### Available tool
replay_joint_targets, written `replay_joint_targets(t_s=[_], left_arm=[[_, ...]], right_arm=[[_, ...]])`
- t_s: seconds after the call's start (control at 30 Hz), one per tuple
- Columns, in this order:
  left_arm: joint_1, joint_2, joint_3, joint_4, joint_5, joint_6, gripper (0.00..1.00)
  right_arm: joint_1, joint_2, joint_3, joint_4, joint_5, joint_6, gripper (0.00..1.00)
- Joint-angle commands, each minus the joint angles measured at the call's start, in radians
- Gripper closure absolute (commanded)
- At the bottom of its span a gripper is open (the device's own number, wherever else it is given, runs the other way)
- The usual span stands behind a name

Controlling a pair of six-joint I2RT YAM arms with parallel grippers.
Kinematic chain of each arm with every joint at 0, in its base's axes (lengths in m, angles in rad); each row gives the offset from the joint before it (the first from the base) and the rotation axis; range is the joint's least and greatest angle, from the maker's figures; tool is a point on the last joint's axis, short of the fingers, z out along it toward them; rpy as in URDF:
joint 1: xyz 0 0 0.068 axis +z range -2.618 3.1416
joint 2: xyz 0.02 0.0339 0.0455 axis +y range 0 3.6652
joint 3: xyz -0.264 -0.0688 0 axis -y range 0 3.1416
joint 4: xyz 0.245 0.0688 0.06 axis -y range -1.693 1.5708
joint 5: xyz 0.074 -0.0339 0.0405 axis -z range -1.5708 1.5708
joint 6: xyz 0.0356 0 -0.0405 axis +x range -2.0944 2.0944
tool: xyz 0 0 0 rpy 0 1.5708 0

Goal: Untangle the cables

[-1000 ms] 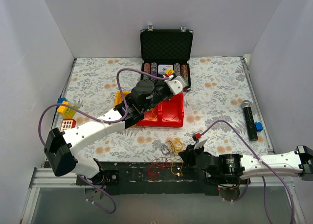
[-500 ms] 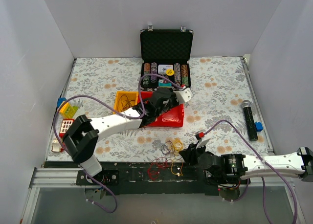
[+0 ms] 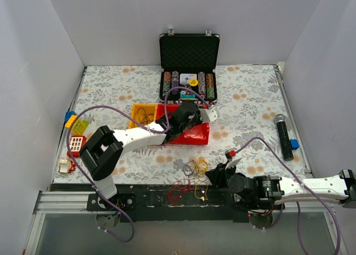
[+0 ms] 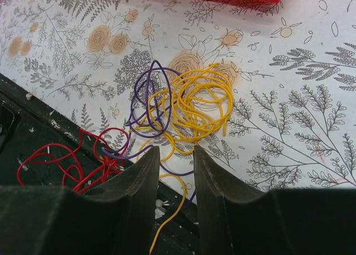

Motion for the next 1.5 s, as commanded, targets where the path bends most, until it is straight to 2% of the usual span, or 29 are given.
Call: replay_joint_targets(t_s=[0.0, 0.37, 0.47, 0.5, 0.7, 0.87, 0.93, 1.17, 1.47], left_arm=[[0.006, 0.017, 0.016, -0.072, 0.085, -0.014, 1.0], [0.006, 0.137, 0.114, -0.181, 0.068, -0.133, 1.0], [0.008, 0.137, 0.132, -0.203, 0.062, -0.143, 0.93], [0.009, 0.126, 0.137, -0.207, 0.065, -0.148, 0.88], [0.009, 0.021, 0.169, -0.298, 0.148, -0.202, 0.36], [0.009, -0.081, 0.165, -0.375, 0.178, -0.24, 0.1], [0.009, -0.119, 0.157, -0.398, 0.175, -0.248, 0.03], [0.009, -0.255, 0.129, -0.437, 0.224, -0.251, 0.02], [-0.032, -0.438, -0.117, -0.569, 0.655, -0.189, 0.02]], right_arm=[[0.004, -0.011, 0.005, -0.017, 0.037, 0.029, 0.61], [0.004, -0.006, 0.043, -0.066, 0.054, 0.047, 0.61], [0.004, -0.006, 0.048, -0.071, 0.051, 0.047, 0.61], [0.004, -0.008, 0.048, -0.071, 0.049, 0.047, 0.61], [0.004, 0.0, 0.05, -0.071, 0.048, 0.043, 0.61], [0.004, -0.001, 0.062, -0.089, 0.055, 0.043, 0.6], [0.004, -0.004, 0.063, -0.097, 0.055, 0.044, 0.6], [0.004, -0.027, 0.073, -0.141, 0.069, 0.058, 0.59], [0.004, -0.017, 0.076, -0.132, 0.068, 0.052, 0.59]])
